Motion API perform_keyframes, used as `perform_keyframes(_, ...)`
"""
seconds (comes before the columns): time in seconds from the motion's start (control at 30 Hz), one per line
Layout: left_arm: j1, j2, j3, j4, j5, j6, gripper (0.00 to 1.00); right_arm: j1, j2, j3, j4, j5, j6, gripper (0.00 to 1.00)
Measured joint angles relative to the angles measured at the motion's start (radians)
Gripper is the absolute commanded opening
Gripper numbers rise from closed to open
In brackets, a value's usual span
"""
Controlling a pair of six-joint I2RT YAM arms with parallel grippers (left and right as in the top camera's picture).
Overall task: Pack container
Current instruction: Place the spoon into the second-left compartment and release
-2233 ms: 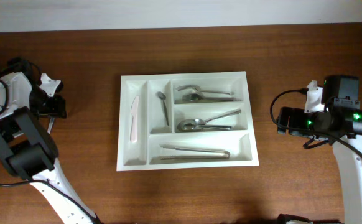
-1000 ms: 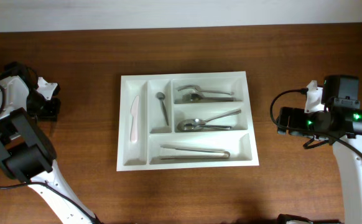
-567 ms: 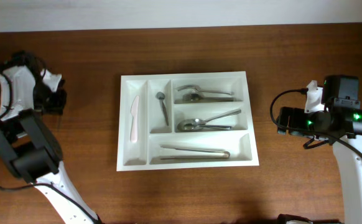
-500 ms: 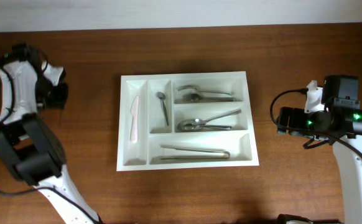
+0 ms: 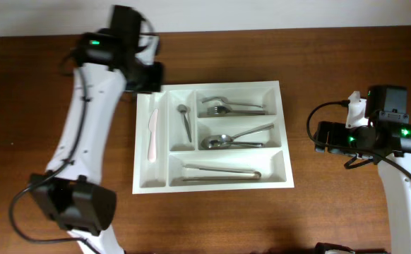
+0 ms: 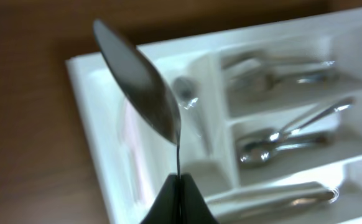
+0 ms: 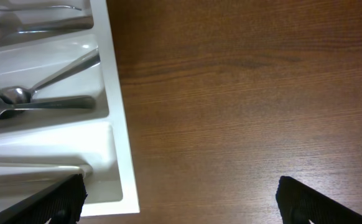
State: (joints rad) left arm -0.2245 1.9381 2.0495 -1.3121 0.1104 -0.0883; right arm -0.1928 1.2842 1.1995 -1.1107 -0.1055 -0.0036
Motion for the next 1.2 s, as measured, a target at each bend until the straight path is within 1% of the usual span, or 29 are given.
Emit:
perform_keyframes(0.1,-0.079,0.045,0.0,0.044,0.008,-0.037,0.02,0.0,0.0,0.0,0.0,0.0,0.0,0.99)
perform_keyframes(0.2,-0.12,0.109,0.0,0.055,0.014,-0.06,0.02,0.0,0.0,0.0,0.0,0.0,0.0,0.99)
perform_keyframes(0.43,-0.131,0.282,-0.002,0.07,0.014,-0.089,0.02,0.0,0.0,0.0,0.0,0.0,0.0,0.99)
perform_keyframes(0.67,-0.13,0.369,-0.003,0.079,0.014,-0.09,0.02,0.0,0.0,0.0,0.0,0.0,-0.001,0.99)
perform_keyframes(0.7,-0.13,0.376,-0.003,0.079,0.014,-0.089,0.12,0.0,0.0,0.0,0.0,0.0,0.0,0.99)
perform_keyframes(0.77,-0.13,0.385,-0.003,0.079,0.014,-0.092,0.41,0.0,0.0,0.0,0.0,0.0,0.0,0.99)
perform_keyframes(0.8,-0.13,0.387,-0.003,0.079,0.014,-0.093,0.46,0.0,0.0,0.0,0.0,0.0,0.0,0.99)
perform_keyframes(0.83,-0.13,0.389,-0.003,0.079,0.014,-0.093,0.48,0.0,0.0,0.0,0.0,0.0,0.0,0.99)
perform_keyframes(0.87,-0.13,0.39,-0.003,0.079,0.014,-0.095,0.54,0.0,0.0,0.0,0.0,0.0,0.0,0.99)
perform_keyframes(0.93,-0.13,0.391,-0.003,0.079,0.014,-0.099,0.58,0.0,0.0,0.0,0.0,0.0,0.0,0.99)
perform_keyframes(1.1,-0.13,0.39,-0.003,0.076,0.013,-0.092,0.64,0.0,0.0,0.0,0.011,0.0,0.0,0.99)
perform_keyframes(1.2,-0.13,0.383,-0.003,0.075,-0.006,-0.064,0.65,0.0,0.0,0.009,0.018,0.0,-0.004,0.99)
